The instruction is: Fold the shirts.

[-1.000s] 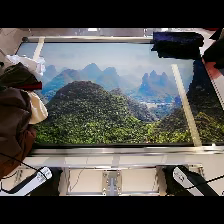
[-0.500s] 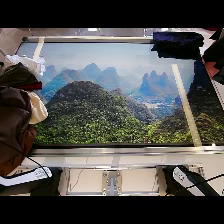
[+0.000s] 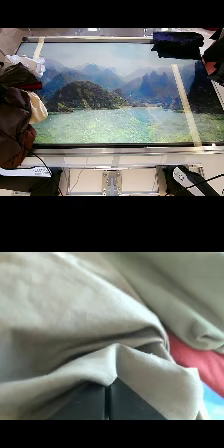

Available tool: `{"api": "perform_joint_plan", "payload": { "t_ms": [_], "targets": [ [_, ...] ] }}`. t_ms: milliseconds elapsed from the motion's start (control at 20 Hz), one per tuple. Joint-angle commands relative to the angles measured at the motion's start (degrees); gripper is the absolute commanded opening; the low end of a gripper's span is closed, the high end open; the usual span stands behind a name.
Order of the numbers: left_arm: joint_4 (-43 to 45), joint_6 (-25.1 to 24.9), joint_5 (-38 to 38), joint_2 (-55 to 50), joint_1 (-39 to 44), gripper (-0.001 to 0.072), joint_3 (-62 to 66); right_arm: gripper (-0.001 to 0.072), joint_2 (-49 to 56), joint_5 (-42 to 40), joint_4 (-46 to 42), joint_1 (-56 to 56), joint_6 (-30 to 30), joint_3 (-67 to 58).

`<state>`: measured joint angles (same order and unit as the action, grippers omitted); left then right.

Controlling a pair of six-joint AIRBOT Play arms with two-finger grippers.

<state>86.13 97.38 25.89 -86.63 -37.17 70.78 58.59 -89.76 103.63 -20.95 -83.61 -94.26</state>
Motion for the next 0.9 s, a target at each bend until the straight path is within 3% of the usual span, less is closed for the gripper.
{"api": "perform_joint_plan", "payload": {
  "t_ms": [0, 250, 500, 650, 850],
  "targets": [
    [-1.36, 0.17, -2.47, 0.83, -0.07, 0.001, 0.09, 0.0549, 0.04, 0.35, 0.55, 0.04, 0.63, -0.02],
    [-2.67, 0.17, -2.23, 15.28, 1.57, 0.0009, 0.09, 0.0549, -0.26, 0.13, 1.05, 0.04, 0.37, -0.2],
    [-28.17, -0.33, -1.33, 36.72, 8.17, 0.0009, 0.09, 0.0549, -0.26, -1.03, 1.46, 0.04, -2.69, -6.78],
    [-30.49, -0.33, -0.94, 43.89, 19.87, 0.0009, 0.09, 0.0549, -0.26, -1.81, 1.22, 0.04, -5.31, -14.16],
    [-30.47, -3.65, 5.81, 44.28, 43.58, 0.0009, 0.0, 0.0548, -0.26, -1.75, 1.05, 0.04, -6.12, -22.34]
  ]
}}
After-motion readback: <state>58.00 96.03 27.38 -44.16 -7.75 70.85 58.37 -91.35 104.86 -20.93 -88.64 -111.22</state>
